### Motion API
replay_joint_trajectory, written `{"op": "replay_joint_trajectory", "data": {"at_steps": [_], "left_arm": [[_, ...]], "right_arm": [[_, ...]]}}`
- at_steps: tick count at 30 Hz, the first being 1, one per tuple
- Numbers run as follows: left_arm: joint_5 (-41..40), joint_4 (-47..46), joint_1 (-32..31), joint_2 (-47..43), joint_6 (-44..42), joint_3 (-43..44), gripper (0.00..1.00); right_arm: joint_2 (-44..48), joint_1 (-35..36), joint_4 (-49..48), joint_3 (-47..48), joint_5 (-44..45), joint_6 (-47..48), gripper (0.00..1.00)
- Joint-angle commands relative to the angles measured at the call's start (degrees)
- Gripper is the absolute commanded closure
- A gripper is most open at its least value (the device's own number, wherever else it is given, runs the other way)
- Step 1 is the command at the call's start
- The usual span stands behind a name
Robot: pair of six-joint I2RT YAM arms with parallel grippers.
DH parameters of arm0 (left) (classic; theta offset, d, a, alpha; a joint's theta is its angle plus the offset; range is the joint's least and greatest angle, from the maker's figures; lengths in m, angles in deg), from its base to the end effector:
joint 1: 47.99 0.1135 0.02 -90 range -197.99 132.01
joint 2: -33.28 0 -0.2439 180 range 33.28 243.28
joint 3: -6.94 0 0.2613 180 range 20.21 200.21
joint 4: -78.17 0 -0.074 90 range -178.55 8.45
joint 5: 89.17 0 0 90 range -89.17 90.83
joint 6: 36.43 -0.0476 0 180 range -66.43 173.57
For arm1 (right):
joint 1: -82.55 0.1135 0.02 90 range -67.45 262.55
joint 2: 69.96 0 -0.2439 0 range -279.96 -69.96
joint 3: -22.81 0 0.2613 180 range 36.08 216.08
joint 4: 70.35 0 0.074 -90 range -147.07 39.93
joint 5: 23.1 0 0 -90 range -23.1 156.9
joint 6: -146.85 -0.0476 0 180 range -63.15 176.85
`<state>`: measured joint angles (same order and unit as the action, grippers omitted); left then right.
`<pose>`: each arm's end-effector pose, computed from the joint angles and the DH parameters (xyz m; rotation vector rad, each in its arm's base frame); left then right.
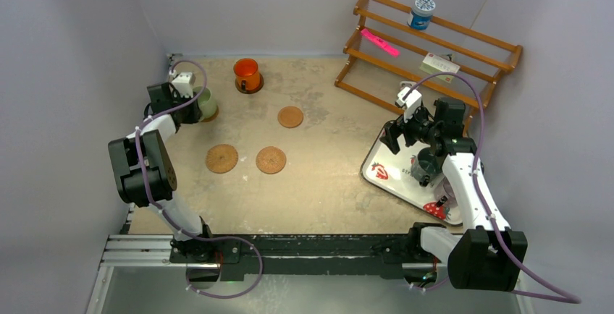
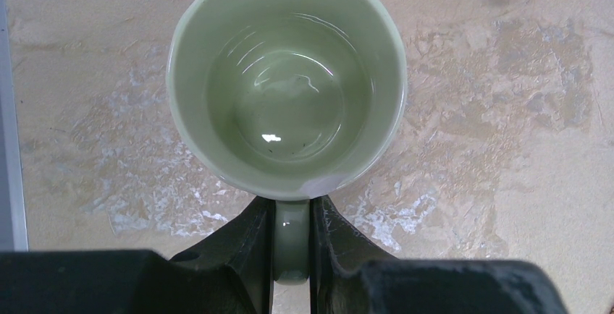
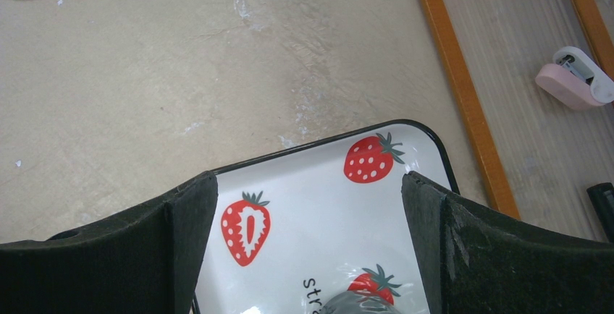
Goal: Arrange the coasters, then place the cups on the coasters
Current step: Place the cup on the coaster.
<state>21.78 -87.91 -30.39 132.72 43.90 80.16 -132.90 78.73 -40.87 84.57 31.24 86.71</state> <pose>0.3721 0.1002 0.1623 0.0367 2.2210 -0.1551 0.2685 0.0099 0.2679 -0.7980 1.8439 0.2822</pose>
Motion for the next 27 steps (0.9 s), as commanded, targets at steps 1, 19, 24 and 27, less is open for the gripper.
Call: {"op": "replay_joint_trajectory", "data": {"at_steps": [1,19,24,27], "left_arm": [[1.5,-4.5,0.6,-2.8,-1.2,-0.3,0.86],[0.2,-4.4,0.6,-6.8,-1.3,-2.0,0.60],[0.0,-4.5,0.6,-6.5,-1.2,-1.8,0.44],[0.0,-4.2,0.6,-6.9,-1.2,-1.7,0.33]], "right_arm": [[0.8,-0.2,-0.1,-0.5,-1.5,1.0,0.01],[1.0,-0.2,0.1,-0.5,-1.6,1.1,0.01],[1.2,-0.2,0.3,-0.5,-1.6,1.2,0.01],[1.5,-0.2,0.3,-0.5,-1.5,1.2,0.01]]}}
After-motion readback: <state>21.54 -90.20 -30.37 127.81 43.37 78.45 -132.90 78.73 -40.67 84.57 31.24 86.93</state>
